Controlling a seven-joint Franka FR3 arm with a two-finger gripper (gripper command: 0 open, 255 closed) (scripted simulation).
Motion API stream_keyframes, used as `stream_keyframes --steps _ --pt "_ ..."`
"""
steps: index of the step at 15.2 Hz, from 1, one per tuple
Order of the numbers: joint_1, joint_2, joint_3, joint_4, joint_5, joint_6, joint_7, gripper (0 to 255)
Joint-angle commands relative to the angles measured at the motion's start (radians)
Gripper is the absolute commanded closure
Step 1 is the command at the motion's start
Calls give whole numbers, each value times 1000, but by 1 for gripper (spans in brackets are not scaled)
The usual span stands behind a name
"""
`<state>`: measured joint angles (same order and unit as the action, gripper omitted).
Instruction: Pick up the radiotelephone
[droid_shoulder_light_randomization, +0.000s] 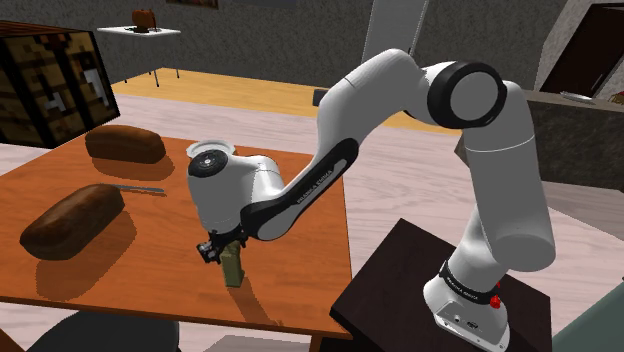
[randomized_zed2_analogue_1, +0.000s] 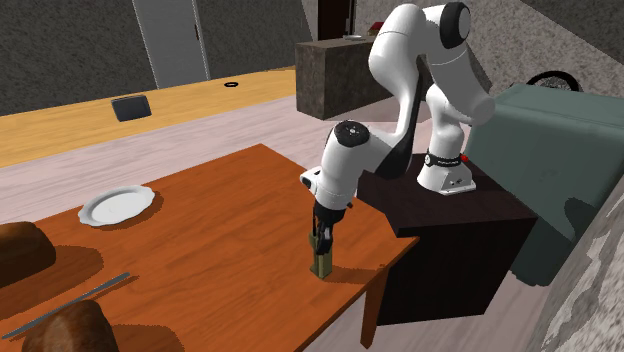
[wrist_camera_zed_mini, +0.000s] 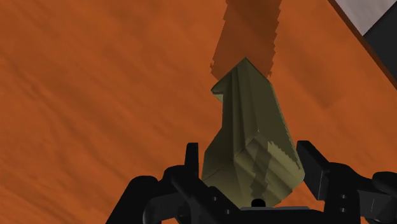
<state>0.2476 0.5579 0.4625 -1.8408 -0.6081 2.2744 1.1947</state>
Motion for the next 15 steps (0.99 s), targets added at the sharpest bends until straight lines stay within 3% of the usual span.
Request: stream_keyframes --steps 1,15 --pt "-6 -17 8 0 13 -16 -10 255" --pt "-34 -116 52 24 91 -120 -77 255"
